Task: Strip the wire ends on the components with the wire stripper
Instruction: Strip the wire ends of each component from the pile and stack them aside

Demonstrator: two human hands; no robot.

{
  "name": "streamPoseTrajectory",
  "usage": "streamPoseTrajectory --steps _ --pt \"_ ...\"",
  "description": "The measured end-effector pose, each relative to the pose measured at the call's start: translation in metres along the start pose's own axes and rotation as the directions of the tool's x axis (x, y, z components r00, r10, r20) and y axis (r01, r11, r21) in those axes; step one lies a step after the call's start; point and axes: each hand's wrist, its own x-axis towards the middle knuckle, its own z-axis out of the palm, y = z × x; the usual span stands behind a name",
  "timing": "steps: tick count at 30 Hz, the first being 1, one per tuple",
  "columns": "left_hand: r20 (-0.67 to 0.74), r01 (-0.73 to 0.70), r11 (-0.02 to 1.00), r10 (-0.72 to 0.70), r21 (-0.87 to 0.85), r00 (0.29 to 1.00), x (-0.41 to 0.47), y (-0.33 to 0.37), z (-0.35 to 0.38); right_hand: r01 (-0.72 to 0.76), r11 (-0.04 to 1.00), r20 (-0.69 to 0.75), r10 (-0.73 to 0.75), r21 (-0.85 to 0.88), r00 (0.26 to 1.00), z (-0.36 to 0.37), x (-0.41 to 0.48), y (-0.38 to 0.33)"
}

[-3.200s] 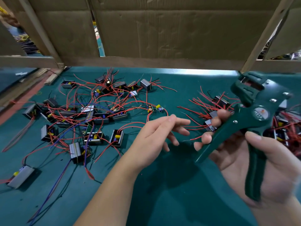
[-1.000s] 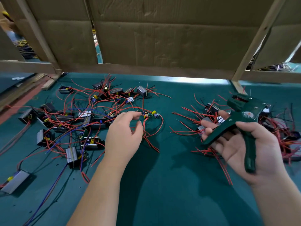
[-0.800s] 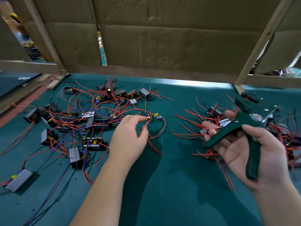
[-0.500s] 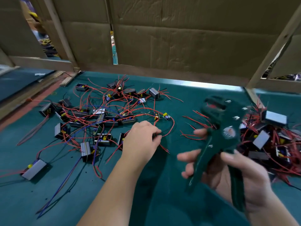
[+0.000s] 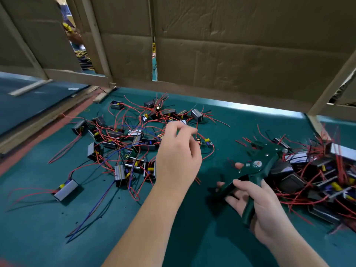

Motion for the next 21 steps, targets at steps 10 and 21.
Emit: streamPoseTrajectory --steps 10,21 --pt "0.471 -0.085 0.592 -0.537 0.801 0.699 0.089 -0.062 -0.041 0.025 0.980 0.195 0.015 -0.197 0.981 0.009 -0.024 0.008" --pt "0.605 -0.066 0.864 -0.292 0.499 0.740 0.086 -0.103 -0.045 -0.011 0.997 0.198 0.027 -0.081 0.980 0.004 -0.023 0.005"
